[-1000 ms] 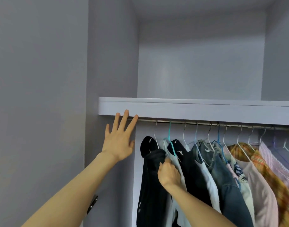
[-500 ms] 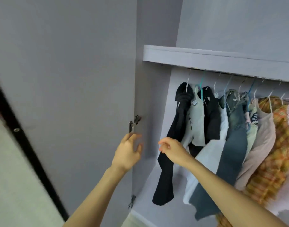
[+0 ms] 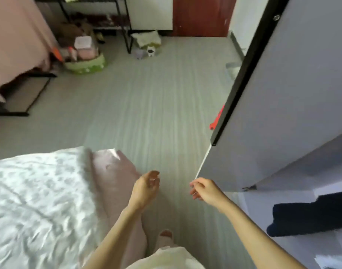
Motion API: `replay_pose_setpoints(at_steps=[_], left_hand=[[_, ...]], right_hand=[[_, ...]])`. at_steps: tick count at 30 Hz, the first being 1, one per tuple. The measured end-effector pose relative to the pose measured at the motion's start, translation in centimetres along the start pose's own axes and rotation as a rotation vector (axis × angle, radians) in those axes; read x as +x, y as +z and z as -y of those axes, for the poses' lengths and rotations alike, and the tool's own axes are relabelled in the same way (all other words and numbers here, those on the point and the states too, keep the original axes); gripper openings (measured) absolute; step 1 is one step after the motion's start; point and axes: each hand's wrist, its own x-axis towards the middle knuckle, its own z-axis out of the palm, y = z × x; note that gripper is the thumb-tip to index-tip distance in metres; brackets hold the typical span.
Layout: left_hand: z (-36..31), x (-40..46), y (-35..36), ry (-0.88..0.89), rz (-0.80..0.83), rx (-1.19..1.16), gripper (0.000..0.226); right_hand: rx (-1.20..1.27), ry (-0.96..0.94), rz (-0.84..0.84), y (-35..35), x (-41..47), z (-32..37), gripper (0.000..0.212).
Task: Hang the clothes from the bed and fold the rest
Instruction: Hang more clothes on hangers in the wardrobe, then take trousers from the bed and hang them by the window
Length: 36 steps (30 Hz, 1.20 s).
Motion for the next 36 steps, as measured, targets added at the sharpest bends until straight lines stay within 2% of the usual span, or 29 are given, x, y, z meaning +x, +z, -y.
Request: replay_pose_setpoints(at_steps=[6, 11, 16, 27, 36], left_hand=[[7.4, -3.2, -7.4, -0.243, -0.345, -0.07, 0.024], [11.3, -0.1, -12.5, -0.369, -0.537, -0.18, 0.024], [13.0, 7.6, -17.2, -0.421, -0.59, -0.296, 0.026], [13.0, 23.8, -23.1, -0.539, -0.686, -0.443, 0.021], [10.4, 40.8, -29.5, -0.686, -0.976, -0.565, 0.023]], right_hand=[[-0.12, -0.126, 0.305, 9.6, 5.2, 7.0, 0.024], [-0.206, -0.183, 0.496, 15.8, 10.8, 14.1, 0.028], [-0.27, -0.191, 0.515, 19.1, 18.3, 21.4, 0.028], [-0.321, -0.154, 0.54, 18.8, 33.7, 34.1, 0.023], [-0.357, -0.297, 0.65, 18.3, 50.1, 48.8, 0.023]])
